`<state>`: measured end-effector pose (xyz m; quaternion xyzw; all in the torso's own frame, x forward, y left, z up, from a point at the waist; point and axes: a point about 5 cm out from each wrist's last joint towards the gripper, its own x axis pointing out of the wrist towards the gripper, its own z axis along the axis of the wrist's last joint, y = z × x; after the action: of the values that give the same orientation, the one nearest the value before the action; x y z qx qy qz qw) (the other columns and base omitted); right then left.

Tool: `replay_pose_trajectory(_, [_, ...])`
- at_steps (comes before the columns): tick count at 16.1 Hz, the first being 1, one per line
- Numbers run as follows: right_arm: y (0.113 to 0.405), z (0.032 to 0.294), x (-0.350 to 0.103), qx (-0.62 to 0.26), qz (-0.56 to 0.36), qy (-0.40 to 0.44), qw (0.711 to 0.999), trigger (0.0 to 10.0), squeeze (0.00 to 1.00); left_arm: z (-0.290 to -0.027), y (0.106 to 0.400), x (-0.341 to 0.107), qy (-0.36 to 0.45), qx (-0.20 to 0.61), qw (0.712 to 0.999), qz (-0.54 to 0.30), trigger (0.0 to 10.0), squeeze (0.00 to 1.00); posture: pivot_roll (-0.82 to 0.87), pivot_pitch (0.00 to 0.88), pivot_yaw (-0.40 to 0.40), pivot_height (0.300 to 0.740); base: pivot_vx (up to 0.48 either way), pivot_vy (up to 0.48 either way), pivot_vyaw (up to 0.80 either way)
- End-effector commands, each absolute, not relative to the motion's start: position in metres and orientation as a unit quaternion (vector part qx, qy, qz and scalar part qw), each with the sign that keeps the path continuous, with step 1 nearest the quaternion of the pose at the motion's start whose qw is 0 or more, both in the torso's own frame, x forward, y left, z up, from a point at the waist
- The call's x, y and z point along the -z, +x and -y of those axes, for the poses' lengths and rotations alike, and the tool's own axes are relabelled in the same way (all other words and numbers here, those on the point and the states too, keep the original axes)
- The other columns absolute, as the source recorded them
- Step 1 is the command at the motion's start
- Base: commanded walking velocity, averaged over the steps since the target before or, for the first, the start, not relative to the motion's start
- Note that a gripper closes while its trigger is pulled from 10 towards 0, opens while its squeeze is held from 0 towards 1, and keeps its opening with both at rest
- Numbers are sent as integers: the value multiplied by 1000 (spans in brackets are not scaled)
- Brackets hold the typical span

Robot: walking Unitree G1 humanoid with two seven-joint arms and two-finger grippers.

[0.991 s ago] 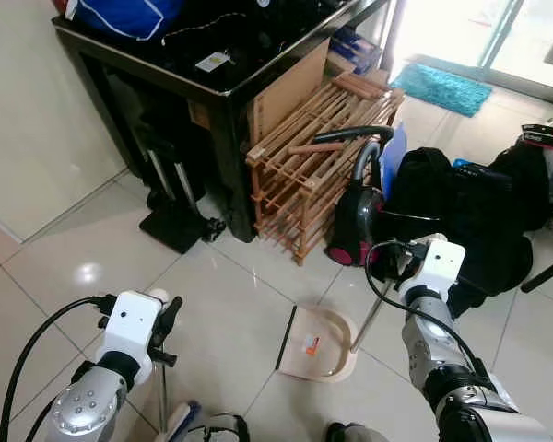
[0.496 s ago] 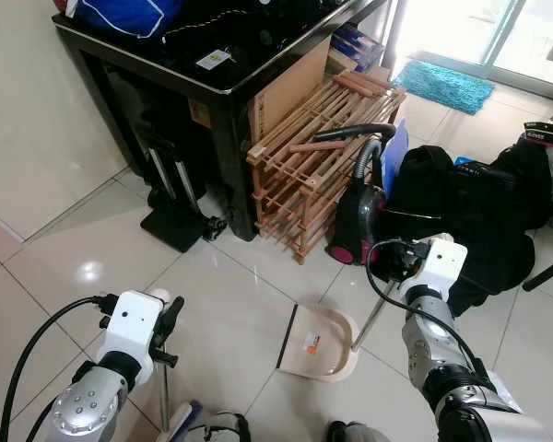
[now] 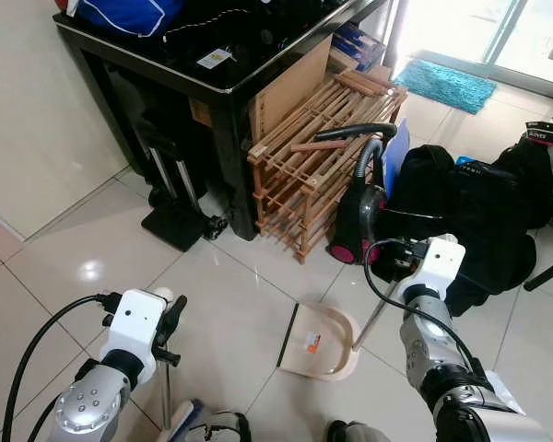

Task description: Sweep floor

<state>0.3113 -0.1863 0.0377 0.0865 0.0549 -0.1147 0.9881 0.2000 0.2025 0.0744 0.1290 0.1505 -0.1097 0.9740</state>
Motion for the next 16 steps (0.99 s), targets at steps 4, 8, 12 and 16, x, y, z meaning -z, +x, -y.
replay_pose_trajectory(4, [310,184,-34,119,-63,108,985,0,0,-204,202,-79,143,109,973,-141,10000,0,163,158,48,740,0,0,0])
replay_pose_trajectory(8, [311,179,-36,104,-56,101,988,0,0,-204,204,-79,144,107,974,-139,10000,0,164,154,45,740,0,0,0])
replay_pose_trajectory(12, [311,178,-35,106,-61,91,988,0,0,-205,207,-78,143,105,974,-138,10000,0,166,145,44,740,0,0,0])
replay_pose_trajectory(16, [318,175,-44,97,-47,95,990,0,0,-206,212,-75,134,94,978,-128,10000,0,121,98,13,740,0,0,0])
